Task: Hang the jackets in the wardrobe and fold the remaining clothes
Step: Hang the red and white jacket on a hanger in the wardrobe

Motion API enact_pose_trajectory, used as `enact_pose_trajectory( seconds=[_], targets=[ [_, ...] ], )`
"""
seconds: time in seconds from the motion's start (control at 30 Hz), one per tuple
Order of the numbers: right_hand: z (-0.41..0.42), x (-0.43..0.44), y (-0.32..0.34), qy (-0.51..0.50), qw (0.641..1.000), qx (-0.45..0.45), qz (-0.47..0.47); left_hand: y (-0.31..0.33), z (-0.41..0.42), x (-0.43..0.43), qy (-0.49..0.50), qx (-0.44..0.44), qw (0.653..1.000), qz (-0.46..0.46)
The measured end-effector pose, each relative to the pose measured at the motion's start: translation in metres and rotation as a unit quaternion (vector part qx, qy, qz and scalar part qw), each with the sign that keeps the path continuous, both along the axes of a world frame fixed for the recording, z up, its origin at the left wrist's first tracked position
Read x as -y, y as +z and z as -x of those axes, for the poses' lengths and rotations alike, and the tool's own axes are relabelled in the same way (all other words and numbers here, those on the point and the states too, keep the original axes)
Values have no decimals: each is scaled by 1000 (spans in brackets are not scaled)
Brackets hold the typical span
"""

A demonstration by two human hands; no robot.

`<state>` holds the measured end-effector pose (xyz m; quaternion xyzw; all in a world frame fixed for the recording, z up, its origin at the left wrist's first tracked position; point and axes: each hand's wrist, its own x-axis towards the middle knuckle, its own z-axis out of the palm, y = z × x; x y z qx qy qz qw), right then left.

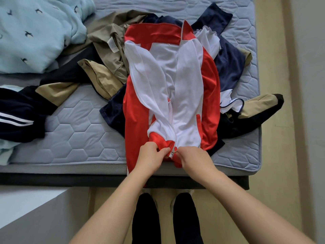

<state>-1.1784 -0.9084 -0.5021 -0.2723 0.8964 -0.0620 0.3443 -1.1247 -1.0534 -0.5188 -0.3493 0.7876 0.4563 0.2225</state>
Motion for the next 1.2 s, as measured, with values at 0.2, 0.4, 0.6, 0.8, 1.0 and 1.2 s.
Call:
enact_pose_trajectory(
  seconds=[0.2, 0.4, 0.6, 0.8, 1.0, 1.2],
  targets=[
    [61, 5, -2, 20, 990, -121, -66, -9, -32, 2, -43, 45, 995, 74],
    [78, 20, 8, 91, 985, -140, -39, -20, -41, 32, 48, 125, 984, 116],
    [82, 27, 23, 125, 982, -144, 1, 0, 23, 7, -47, -47, 982, 176],
    [111, 30, 37, 113, 979, -169, -21, -9, 41, 9, -142, -57, 961, 232],
    [131, 25, 36, 97, 979, -175, -27, -21, 9, 56, -215, 149, 927, 267],
    [125, 35, 39, 113, 979, -167, -4, -8, 95, 9, -163, -52, 974, 150]
  ],
)
